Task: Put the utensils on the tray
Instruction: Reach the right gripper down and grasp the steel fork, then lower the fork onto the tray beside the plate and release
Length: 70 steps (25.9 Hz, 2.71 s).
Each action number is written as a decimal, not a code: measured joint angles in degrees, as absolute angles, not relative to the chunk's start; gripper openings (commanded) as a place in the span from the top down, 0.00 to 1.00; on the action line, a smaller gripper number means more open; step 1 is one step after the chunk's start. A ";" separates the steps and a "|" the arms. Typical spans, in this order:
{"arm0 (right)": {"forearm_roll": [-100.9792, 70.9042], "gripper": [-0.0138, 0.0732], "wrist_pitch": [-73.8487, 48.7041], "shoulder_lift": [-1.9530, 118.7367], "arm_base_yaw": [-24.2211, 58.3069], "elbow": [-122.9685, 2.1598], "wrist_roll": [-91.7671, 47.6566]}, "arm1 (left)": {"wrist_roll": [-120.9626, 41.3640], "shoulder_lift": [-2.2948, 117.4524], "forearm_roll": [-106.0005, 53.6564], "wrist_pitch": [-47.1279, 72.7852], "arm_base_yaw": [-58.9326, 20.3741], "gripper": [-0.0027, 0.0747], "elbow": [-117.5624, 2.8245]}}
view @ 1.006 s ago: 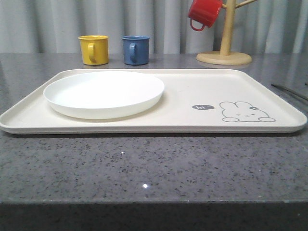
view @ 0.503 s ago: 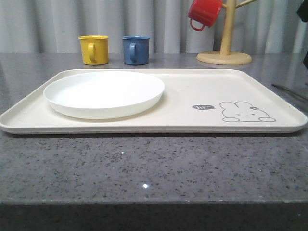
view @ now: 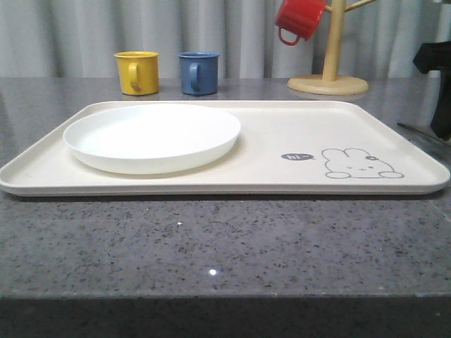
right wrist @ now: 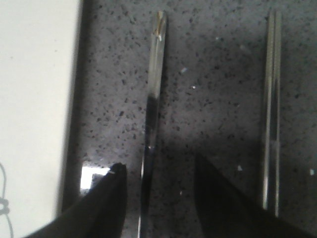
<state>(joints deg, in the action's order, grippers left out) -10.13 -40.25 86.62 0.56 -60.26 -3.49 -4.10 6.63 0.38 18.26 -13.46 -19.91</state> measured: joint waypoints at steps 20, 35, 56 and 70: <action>-10.23 0.84 -40.02 87.87 0.56 -60.39 -3.49 | -4.10 6.63 0.38 18.26 -13.46 0.99 -19.91; -10.23 0.91 -42.36 87.87 0.56 -61.41 -3.49 | -4.10 6.63 0.38 18.26 -13.46 0.99 -19.91; -0.66 0.91 -57.60 85.81 16.90 -77.76 13.86 | -4.10 6.63 0.38 18.26 -13.46 0.99 -19.91; 0.39 0.91 -54.26 103.78 29.15 -86.80 32.69 | -4.00 6.63 0.38 18.26 -13.46 0.99 -19.91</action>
